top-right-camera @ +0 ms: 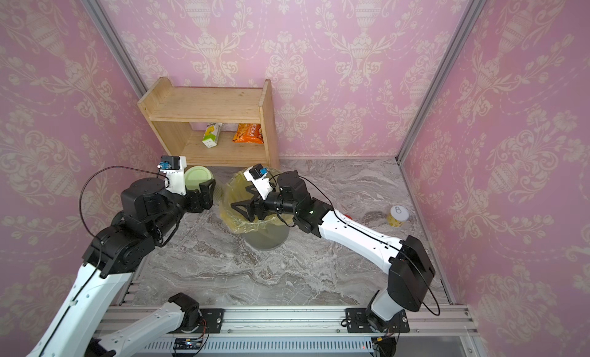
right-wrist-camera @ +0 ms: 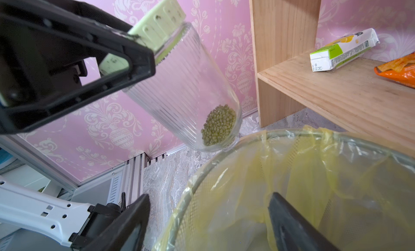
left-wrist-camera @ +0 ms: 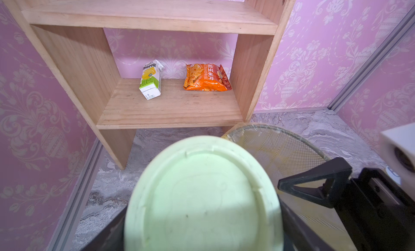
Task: Empty moldy mung beans from jars
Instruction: Pick up the jar from the center of the board.
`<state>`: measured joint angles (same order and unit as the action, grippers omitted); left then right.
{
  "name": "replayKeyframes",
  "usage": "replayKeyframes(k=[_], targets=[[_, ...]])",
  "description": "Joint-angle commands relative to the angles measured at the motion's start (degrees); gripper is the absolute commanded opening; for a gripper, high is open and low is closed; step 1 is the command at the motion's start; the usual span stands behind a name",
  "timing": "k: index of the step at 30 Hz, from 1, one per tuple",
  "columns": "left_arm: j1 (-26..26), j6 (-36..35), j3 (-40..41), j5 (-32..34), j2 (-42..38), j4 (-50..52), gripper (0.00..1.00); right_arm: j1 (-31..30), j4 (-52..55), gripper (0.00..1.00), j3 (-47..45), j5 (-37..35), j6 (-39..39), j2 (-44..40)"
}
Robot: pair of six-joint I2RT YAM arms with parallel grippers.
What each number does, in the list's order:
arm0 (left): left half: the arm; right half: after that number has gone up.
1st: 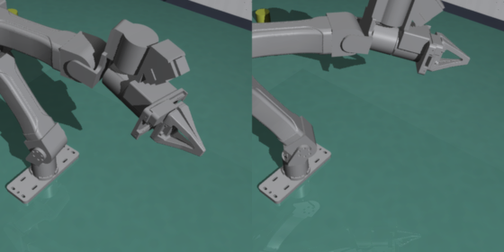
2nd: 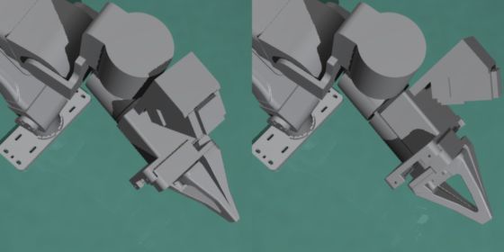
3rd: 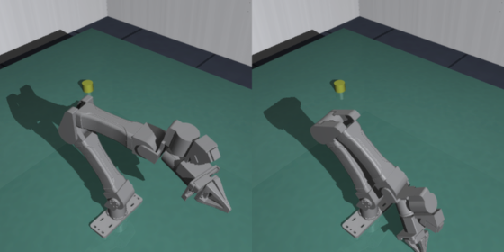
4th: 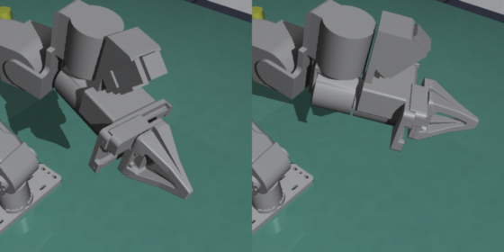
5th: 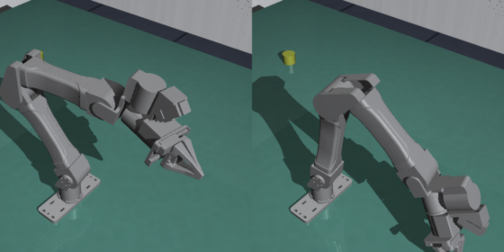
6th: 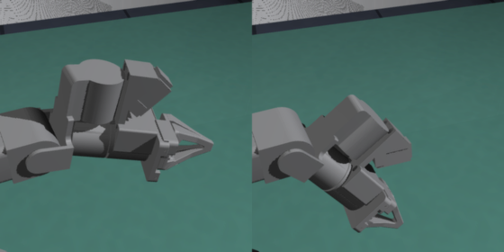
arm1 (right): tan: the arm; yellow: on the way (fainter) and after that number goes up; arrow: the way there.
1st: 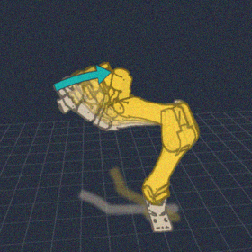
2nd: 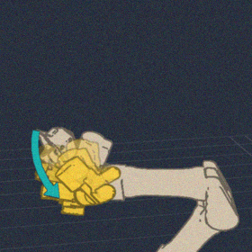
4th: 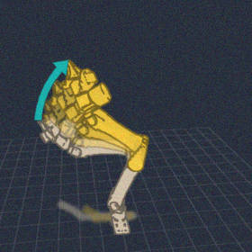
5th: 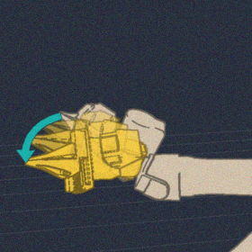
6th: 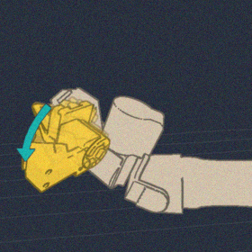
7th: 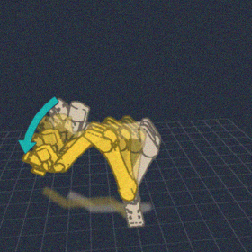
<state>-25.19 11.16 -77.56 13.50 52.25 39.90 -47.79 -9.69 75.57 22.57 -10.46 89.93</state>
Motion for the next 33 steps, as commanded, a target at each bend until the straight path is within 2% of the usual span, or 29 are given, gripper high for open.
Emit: replayKeyframes(k=[1, 14, 33], targets=[[0.15, -1.72, -3.39, -1.70, -0.05, -4.33, 0.56, -0.41, -0.94, 0.86, 1.82, 0.07, 1.11, 1.29], [0.14, -0.17, -6.08, -6.34, 2.22, -4.76, 0.56, -0.43, -2.14, 0.90, 1.87, -2.93, 6.28, 1.65], [0.23, 5.32, -12.21, -18.24, 8.02, -6.51, 0.56, -0.08, -18.46, 0.95, -4.69, -7.78, 9.62, -0.16]])
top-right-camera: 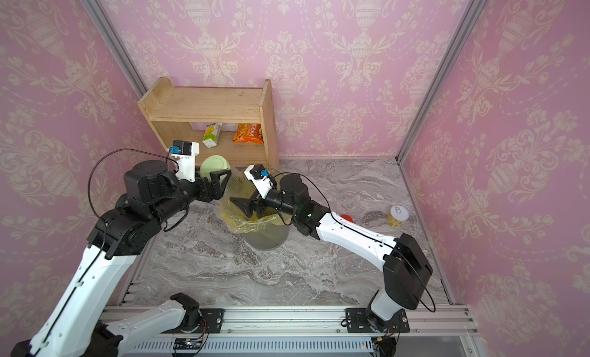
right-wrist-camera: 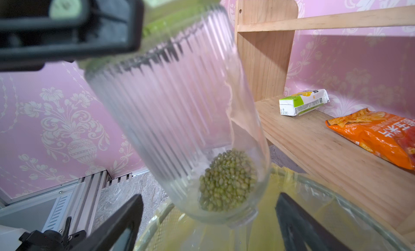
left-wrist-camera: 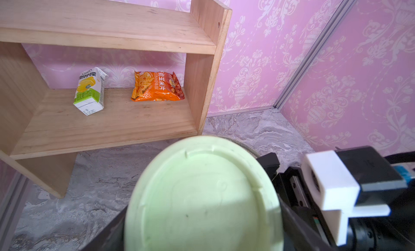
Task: Empty moldy mung beans from jars
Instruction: Pick up the jar from the center of the board.
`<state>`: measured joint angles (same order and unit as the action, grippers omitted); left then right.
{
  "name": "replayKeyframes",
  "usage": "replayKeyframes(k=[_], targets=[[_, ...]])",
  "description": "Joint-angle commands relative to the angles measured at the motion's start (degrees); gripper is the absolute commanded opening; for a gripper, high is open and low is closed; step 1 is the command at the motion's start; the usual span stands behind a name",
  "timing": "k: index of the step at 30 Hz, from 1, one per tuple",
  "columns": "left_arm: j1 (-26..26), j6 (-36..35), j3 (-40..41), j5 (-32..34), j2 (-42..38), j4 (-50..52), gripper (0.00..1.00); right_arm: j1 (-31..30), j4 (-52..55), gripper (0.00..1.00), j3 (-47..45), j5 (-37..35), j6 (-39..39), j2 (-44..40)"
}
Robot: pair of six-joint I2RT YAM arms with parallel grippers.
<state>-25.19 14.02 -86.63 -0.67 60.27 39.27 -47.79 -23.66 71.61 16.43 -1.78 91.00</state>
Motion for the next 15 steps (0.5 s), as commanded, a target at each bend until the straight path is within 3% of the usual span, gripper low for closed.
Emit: replayKeyframes(k=[1, 15], targets=[[0.23, 2.89, -3.36, -4.68, 0.23, -6.02, 0.56, -0.05, -4.91, 0.95, -0.74, -1.81, 0.90, -1.22], [1.10, 7.79, -5.79, -13.04, 2.35, -8.05, 0.56, 0.81, -21.39, 0.95, -7.96, -5.44, -0.93, -2.06]])
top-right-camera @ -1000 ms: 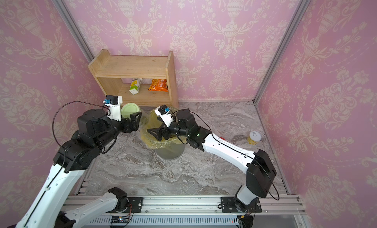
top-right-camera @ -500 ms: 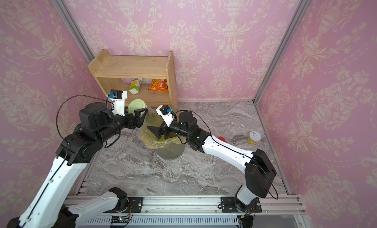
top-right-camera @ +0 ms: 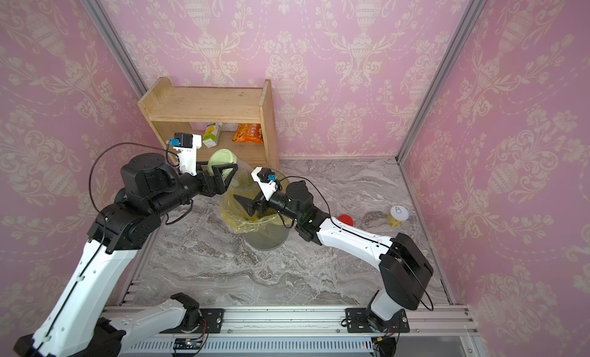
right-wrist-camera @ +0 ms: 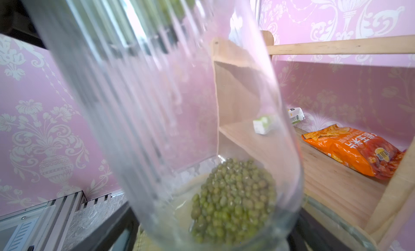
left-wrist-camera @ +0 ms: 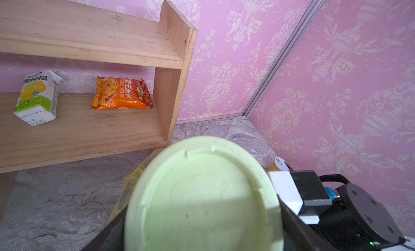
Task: Empty moldy mung beans from jars
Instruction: Pick up the jar from the center of the board.
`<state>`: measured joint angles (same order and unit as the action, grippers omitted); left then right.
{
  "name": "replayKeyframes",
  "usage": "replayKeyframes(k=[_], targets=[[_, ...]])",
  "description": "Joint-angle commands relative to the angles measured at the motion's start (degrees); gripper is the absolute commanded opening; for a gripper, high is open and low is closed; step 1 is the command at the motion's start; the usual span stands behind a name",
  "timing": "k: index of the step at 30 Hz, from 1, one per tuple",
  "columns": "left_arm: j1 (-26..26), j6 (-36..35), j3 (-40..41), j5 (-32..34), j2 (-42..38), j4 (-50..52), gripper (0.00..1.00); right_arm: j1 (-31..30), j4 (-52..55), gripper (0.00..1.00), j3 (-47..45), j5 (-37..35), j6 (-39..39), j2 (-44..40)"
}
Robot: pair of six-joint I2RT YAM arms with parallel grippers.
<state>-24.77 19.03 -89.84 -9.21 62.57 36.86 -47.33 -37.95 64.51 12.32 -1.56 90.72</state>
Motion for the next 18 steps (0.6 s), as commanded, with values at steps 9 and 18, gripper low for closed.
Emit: replayKeyframes(k=[9, 18], targets=[[1.70, 5.43, -1.84, -7.90, 0.19, -7.29, 0.56, 0.38, -13.20, 0.94, -2.48, -1.55, -2.39, -2.49], [4.84, 9.79, -0.42, -13.67, 0.91, -11.41, 0.56, 0.39, -15.88, 0.94, -3.45, -1.33, -2.53, -3.83]])
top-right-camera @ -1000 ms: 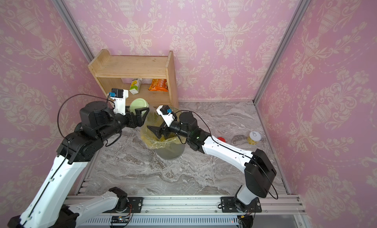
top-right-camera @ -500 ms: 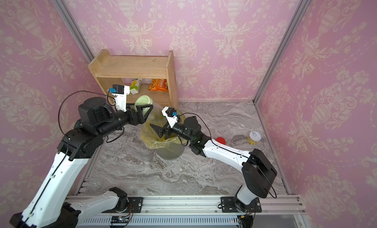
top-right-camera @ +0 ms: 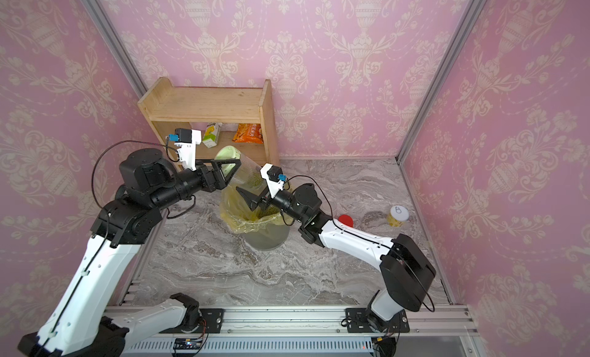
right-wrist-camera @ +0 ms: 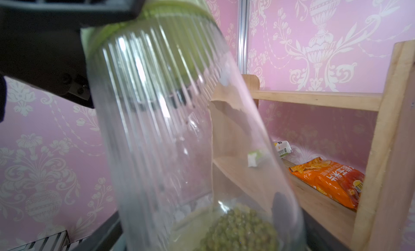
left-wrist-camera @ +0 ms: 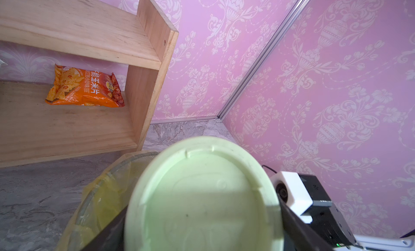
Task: Empty moldy mung beans from jars
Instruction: Pick up the jar from the center of the board.
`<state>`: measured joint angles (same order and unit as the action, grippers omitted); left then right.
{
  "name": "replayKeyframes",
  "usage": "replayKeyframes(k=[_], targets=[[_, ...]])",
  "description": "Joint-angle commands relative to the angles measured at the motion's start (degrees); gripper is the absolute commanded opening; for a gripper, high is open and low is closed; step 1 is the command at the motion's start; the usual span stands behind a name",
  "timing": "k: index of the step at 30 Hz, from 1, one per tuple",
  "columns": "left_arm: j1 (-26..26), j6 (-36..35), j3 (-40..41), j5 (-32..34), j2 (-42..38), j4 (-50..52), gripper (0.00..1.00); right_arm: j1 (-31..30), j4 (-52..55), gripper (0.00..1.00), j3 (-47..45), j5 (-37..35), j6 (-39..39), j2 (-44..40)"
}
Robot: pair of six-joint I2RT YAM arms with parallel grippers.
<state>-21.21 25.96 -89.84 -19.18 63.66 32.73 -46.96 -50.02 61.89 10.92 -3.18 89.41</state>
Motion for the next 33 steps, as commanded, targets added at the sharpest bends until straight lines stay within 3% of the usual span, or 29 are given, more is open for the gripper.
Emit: replayKeyframes(k=[1, 28, 33], targets=[[1.55, 2.87, -0.42, -3.87, -0.11, -7.40, 0.56, 0.02, -3.95, 0.93, -0.89, -0.03, -0.80, -2.49], [2.65, 6.54, 2.46, -7.19, 0.32, -10.05, 0.56, 0.28, -8.25, 0.93, 4.99, -0.17, -2.97, 2.91], [3.32, 6.95, 3.09, -7.54, 0.24, -10.27, 0.56, 0.26, -8.86, 0.87, 6.42, -0.59, -3.77, 3.33]])
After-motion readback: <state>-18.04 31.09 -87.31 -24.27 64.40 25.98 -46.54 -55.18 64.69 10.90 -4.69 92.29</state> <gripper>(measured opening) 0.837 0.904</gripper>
